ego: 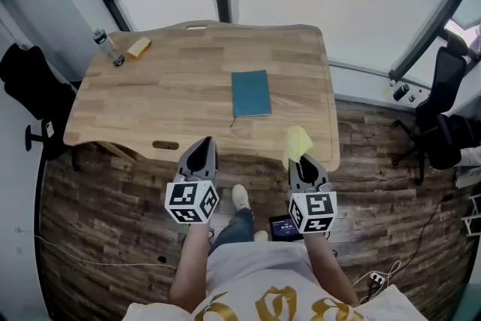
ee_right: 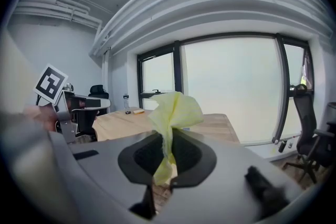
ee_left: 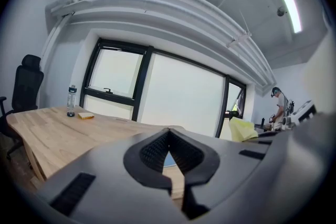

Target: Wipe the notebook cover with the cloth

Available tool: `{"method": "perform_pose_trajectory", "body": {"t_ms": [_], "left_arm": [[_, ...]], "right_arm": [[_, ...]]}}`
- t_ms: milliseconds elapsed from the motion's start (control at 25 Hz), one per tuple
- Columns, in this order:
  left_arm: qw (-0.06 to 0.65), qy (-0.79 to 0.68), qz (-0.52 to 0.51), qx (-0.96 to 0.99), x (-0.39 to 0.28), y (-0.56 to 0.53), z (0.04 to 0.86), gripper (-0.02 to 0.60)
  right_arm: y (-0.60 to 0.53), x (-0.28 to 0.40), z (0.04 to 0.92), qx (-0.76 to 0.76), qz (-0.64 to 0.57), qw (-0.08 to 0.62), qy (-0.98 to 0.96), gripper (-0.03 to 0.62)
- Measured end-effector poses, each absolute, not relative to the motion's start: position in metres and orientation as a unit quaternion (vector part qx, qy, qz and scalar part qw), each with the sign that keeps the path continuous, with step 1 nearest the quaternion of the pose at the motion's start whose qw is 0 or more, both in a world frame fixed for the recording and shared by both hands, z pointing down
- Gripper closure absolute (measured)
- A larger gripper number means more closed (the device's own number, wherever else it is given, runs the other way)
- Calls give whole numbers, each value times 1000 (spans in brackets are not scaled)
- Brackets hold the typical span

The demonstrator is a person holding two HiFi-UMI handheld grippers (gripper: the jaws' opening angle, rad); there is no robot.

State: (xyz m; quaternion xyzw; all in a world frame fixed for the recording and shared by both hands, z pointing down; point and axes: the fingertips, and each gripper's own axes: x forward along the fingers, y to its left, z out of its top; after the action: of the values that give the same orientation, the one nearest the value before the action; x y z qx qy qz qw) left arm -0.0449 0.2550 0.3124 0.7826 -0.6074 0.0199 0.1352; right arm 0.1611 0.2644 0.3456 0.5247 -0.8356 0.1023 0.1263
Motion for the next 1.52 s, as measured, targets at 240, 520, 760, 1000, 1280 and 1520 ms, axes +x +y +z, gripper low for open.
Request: {"method": "perform_pose_trajectory", "body": {"t_ms": [240,520,760,1000,1280,1520], "left_arm": [[153,-605,26,781,-63,177,327,572],[172,-597,33,783,-84,92,343,571],[199,-576,42,792,-92,48,366,571],[211,-565,66,795,-90,29,389,571],[241,-567,59,786,-102,12,407,571],[262,-539,74,797,-97,4,420,571]], "right_arm": [[201,152,368,531,129,148,-824,556],[129,144,383,553,144,164,-804,556],[98,152,397,584,163,166,-778,556],[80,150,399,591,168,172,-771,554],[57,141,411,578,183,181,-774,556],[42,129,415,561,190,179,-786,556]]}}
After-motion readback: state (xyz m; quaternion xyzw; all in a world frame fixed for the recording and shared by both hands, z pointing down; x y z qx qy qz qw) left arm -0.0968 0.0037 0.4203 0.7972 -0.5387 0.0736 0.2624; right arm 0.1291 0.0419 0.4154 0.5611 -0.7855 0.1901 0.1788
